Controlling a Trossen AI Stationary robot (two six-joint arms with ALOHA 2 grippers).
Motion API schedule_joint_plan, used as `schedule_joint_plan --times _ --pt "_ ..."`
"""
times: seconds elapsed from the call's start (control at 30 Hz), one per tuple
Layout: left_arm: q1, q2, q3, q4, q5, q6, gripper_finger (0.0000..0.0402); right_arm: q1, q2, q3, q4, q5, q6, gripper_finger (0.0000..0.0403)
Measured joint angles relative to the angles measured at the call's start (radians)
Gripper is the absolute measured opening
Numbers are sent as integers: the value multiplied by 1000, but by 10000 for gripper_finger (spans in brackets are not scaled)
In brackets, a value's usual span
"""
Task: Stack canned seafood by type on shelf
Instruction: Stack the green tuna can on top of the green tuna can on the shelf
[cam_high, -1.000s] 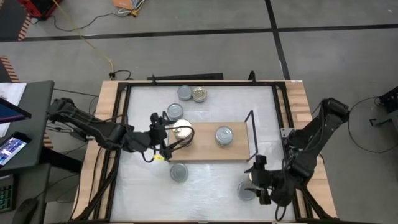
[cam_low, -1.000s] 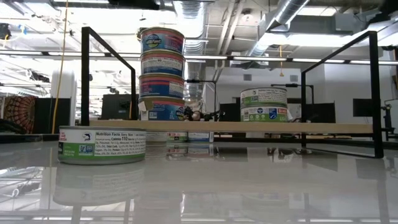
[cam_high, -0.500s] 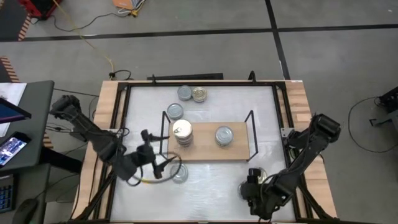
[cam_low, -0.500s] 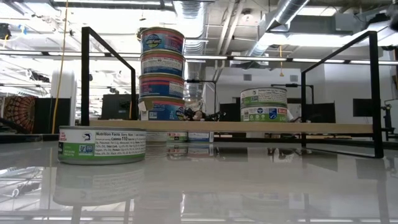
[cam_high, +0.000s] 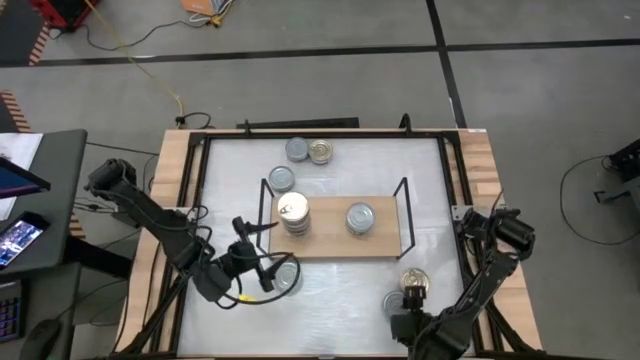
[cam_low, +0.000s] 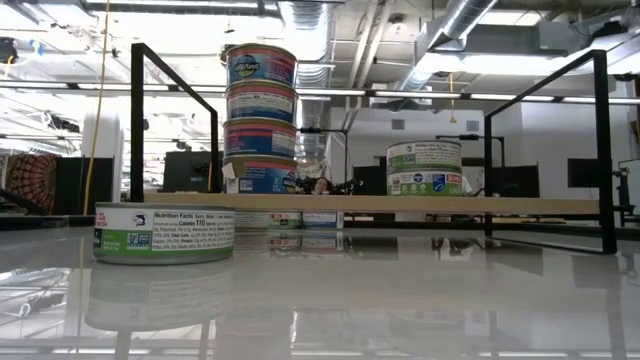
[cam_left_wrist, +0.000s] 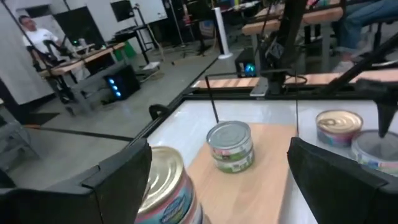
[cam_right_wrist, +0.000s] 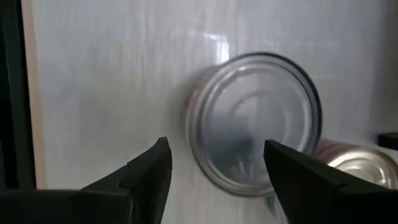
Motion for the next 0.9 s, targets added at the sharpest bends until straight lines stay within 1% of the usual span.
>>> schedule_joint_plan --times 0.13,0.2,0.33,0.43,0.5,0.57,0.7,0.9 --pt "40 3 0 58 62 48 361 2 58 32 -24 7 -21 274" --pt "64 3 0 77 95 51 361 2 80 37 -52 40 -25 263" --pt "110 3 0 118 177 29 361 -16 106 36 -48 108 -96 224" --pt "128 3 0 118 251 16 361 -49 105 36 41 172 -188 191" --pt "129 3 0 115 286 1 361 -75 103 36 81 192 -247 171" --pt "129 3 1 111 289 -7 361 -102 103 36 107 192 -301 155" --pt "121 3 1 90 287 -24 361 -137 98 57 91 158 -314 136" --pt "115 3 1 91 285 -20 361 -122 68 76 95 149 -322 135"
